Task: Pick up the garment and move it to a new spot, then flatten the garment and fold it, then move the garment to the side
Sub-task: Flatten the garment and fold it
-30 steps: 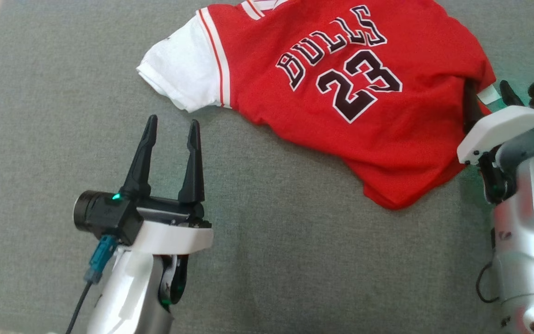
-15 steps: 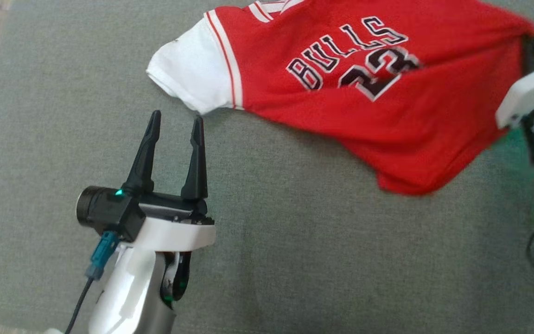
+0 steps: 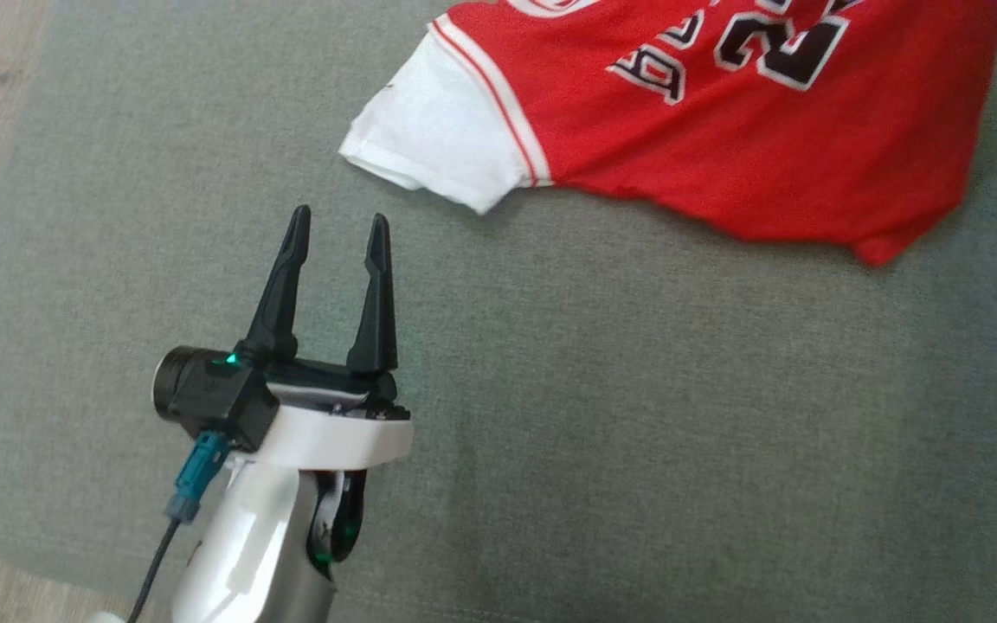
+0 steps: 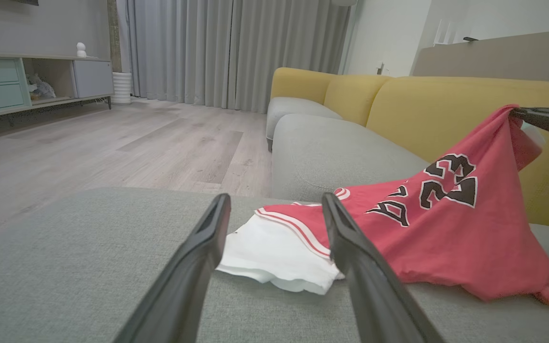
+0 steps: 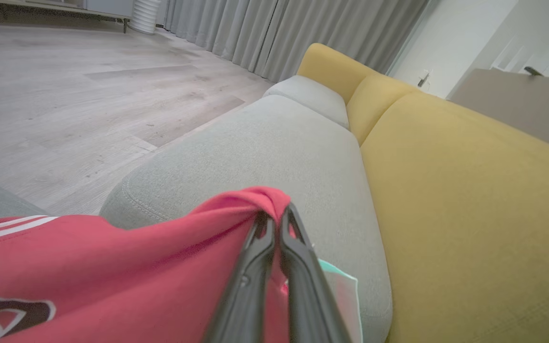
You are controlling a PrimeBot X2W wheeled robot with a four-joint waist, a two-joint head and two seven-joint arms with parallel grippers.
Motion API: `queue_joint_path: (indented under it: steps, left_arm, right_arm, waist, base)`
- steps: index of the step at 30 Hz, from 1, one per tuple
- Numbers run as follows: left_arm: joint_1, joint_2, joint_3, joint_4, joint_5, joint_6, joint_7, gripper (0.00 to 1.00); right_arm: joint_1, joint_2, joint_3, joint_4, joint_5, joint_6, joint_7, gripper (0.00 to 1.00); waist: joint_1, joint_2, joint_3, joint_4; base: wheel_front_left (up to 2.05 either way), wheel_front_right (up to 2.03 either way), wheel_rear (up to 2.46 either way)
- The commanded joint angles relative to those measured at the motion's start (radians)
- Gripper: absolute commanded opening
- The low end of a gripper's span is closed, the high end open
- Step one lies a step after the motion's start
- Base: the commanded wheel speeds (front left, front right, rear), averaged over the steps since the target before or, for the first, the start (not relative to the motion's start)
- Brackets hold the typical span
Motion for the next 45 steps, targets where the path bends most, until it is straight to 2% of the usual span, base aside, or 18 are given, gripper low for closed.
queue_joint_path:
  steps: [1,7,14,21,27,30,33,37,45]
  left_arm:
    - [-0.038,0.011,0.022,-0.038,-0.007,0.009,-0.005,1.0]
    - [-0.03,0.011,0.028,-0.041,-0.01,0.02,-0.005,1.0]
    - [-0.014,0.011,0.056,-0.039,0.001,0.011,-0.005,1.0]
    - [0.016,0.011,0.077,-0.037,0.015,0.008,-0.005,1.0]
    - [0.059,0.011,0.108,-0.034,0.028,-0.001,-0.005,1.0]
    - [0.076,0.011,0.118,-0.031,0.034,-0.007,-0.005,1.0]
    - [0.092,0.011,0.129,-0.028,0.041,-0.012,-0.005,1.0]
    - [0.105,0.011,0.132,-0.024,0.048,-0.019,-0.005,1.0]
    - [0.09,0.011,0.131,-0.029,0.055,-0.029,-0.005,1.0]
  right_arm:
    - [-0.055,-0.013,0.03,-0.004,-0.015,-0.001,-0.028,1.0]
    - [-0.069,-0.009,0.032,0.046,0.012,-0.001,-0.088,1.0]
    - [0.027,0.05,0.004,0.046,0.103,-0.001,-0.178,1.0]
    - [0.29,0.13,-0.072,-0.116,0.206,-0.001,-0.209,1.0]
    - [0.564,0.268,-0.168,-0.328,0.248,-0.001,-0.211,1.0]
    - [0.695,0.308,-0.166,-0.416,0.26,-0.001,-0.207,1.0]
    - [0.804,0.32,-0.159,-0.481,0.297,-0.001,-0.199,1.0]
    - [0.895,0.321,-0.113,-0.508,0.383,-0.001,-0.195,1.0]
    - [0.91,0.322,-0.086,-0.534,0.413,-0.001,-0.19,1.0]
  waist:
    - [-0.0001,0.0,0.007,0.011]
    - [-0.0001,0.0,-0.005,0.001]
    - [-0.0001,0.0,-0.058,-0.06]
    - [-0.0001,0.0,-0.13,-0.115]
    - [-0.0001,0.0,-0.179,-0.159]
    - [-0.0001,0.0,-0.195,-0.175]
    - [-0.0001,0.0,-0.209,-0.194]
    - [-0.0001,0.0,-0.216,-0.213]
    - [-0.0001,0.0,-0.192,-0.214]
  base:
    - [0.0,0.0,0.0]
    - [0.0,0.0,0.0]
    - [0.0,0.0,0.0]
    - [0.0,0.0,0.0]
    - [0.0,0.0,0.0]
    - [0.0,0.0,0.0]
    - [0.0,0.0,0.0]
    - [0.0,0.0,0.0]
    - [0.0,0.0,0.0]
